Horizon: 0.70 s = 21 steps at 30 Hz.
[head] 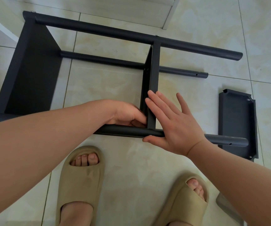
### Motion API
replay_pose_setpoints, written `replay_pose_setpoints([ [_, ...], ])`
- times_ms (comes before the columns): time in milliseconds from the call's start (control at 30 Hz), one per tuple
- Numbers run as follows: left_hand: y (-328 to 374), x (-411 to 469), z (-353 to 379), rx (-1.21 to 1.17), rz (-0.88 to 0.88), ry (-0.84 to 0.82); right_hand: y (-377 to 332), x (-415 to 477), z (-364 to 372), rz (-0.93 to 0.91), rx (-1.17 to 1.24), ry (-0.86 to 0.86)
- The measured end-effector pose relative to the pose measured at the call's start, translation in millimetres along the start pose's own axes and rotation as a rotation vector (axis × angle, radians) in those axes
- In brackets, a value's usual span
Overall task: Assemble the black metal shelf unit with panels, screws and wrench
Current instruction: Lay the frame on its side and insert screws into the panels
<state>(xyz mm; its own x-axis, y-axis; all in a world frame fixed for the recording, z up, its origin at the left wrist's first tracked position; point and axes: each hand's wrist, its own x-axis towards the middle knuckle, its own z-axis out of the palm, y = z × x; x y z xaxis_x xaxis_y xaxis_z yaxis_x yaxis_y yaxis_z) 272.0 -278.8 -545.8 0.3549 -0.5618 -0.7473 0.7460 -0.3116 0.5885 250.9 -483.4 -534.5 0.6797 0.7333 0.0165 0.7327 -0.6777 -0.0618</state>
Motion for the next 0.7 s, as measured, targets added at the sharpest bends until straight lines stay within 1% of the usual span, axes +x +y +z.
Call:
replay_pose_setpoints([
  [100,0.7,2.6,-0.6,-0.004,0.009,0.062,-0.1,0.1,-0.4,0.001,-0.001,-0.006],
  [200,0.5,4.1,-1.4,-0.008,0.019,0.075,-0.3,0.0,0.0,0.001,-0.001,-0.005],
  [467,-2.7,5.4,-3.6,-0.054,0.058,0.041,0.0,-0.1,0.3,0.002,0.003,0.010],
  [600,-3.3,5.5,-3.1,-0.075,0.041,0.022,-0.2,0.0,0.3,0.003,0.006,0.000],
  [700,-2.0,4.3,-1.5,-0.018,0.000,0.008,-0.1,0.0,0.1,0.004,0.004,-0.009],
])
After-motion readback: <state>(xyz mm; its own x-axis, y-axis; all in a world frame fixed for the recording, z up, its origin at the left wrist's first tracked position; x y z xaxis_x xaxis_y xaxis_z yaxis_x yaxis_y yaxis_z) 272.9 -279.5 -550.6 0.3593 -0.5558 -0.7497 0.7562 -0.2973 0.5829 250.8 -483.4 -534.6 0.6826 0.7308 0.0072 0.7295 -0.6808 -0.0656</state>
